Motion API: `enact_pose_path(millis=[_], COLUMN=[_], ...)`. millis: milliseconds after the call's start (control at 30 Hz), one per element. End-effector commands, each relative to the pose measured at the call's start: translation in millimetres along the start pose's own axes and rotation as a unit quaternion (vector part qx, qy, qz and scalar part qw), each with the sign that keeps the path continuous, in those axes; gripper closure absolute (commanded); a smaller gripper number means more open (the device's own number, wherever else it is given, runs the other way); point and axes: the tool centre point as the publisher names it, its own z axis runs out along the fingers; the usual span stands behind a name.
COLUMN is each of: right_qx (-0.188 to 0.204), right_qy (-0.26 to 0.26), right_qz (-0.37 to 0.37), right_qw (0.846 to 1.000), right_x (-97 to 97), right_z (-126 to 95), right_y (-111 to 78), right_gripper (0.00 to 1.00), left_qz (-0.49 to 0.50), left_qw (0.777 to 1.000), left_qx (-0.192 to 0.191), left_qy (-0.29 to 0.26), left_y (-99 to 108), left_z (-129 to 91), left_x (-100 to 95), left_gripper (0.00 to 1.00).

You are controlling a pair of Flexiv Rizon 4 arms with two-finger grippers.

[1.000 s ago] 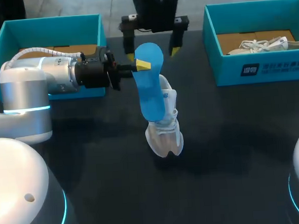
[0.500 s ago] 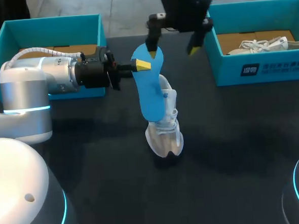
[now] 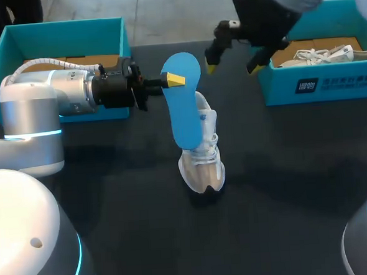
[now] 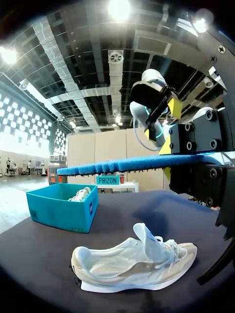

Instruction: Take the shoe out of the shoebox, open the shoe tongue, remove and reinsert the insole, then place the shoe into the shoebox

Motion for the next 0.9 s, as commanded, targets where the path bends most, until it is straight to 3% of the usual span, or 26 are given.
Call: enact_pose_path(millis=[33,367,900], right_qx=[-0.009,-0.015,-0.02], right_qy=[0.209,0.257,0.386], right_qz=[-0.007,0.001,0.021], right_qw=[0.978,0.966,0.922], right_x=[-9.0,-13.5,-27.2], right_z=[7,13,38], right_y=[-3.6,-2.3,-4.1], right_gripper=[0.0,0.0,0.0], left_qz=[0.0,0.0,0.0], left_qw=[1.0,1.0,1.0], left_qx=[-0.001,-0.001,-0.001], left_qy=[-0.001,-0.001,-0.001], left_y=[0,0,0], left_z=[0,0,0], left_x=[0.1,0.1,0.1], left_gripper=[1.0,1.0,1.0])
